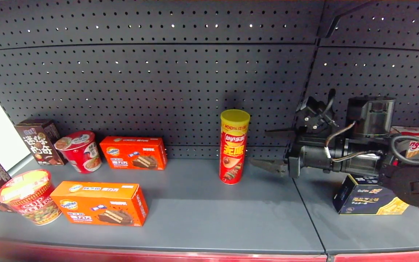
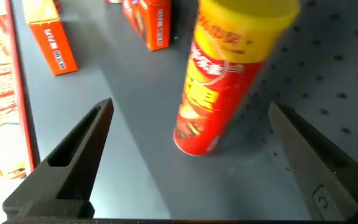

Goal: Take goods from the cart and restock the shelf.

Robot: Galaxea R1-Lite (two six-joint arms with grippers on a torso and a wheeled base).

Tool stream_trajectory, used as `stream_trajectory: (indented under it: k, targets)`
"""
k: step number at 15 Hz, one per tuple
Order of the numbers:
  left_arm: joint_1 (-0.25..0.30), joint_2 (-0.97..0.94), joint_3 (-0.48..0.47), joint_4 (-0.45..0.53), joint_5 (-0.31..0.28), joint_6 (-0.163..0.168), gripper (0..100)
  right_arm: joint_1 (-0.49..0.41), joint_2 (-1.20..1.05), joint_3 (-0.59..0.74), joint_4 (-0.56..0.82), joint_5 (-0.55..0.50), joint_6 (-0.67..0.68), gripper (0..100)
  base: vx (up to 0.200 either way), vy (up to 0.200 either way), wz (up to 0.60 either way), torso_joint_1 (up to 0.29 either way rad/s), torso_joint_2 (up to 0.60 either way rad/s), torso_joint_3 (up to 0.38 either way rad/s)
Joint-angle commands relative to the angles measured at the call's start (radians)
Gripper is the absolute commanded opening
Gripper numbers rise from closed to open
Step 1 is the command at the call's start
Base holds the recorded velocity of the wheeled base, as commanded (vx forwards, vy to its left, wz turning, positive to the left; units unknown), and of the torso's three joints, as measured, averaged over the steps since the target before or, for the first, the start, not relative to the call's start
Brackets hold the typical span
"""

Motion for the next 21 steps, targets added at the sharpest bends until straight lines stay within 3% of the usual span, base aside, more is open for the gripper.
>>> stream_trajectory:
  k: [1,13,21]
  targets:
    - [0.000,0.002,0.000,0.000,0.002,-0.002,0,-0.006,0.053,-0.033,-0.001,0.009,-0.001,100,0.000,0.000,0.00,0.000,0.00,0.000]
    - [0.003,0.000,0.004,0.004,0.004,-0.002,0,-0.040,0.228,-0.129,-0.048,0.158,-0.004,100,0.000,0.000,0.00,0.000,0.00,0.000]
    - [0.009,0.000,0.006,0.007,0.005,-0.002,0,-0.034,0.328,-0.227,-0.059,0.192,-0.003,100,0.000,0.000,0.00,0.000,0.00,0.000]
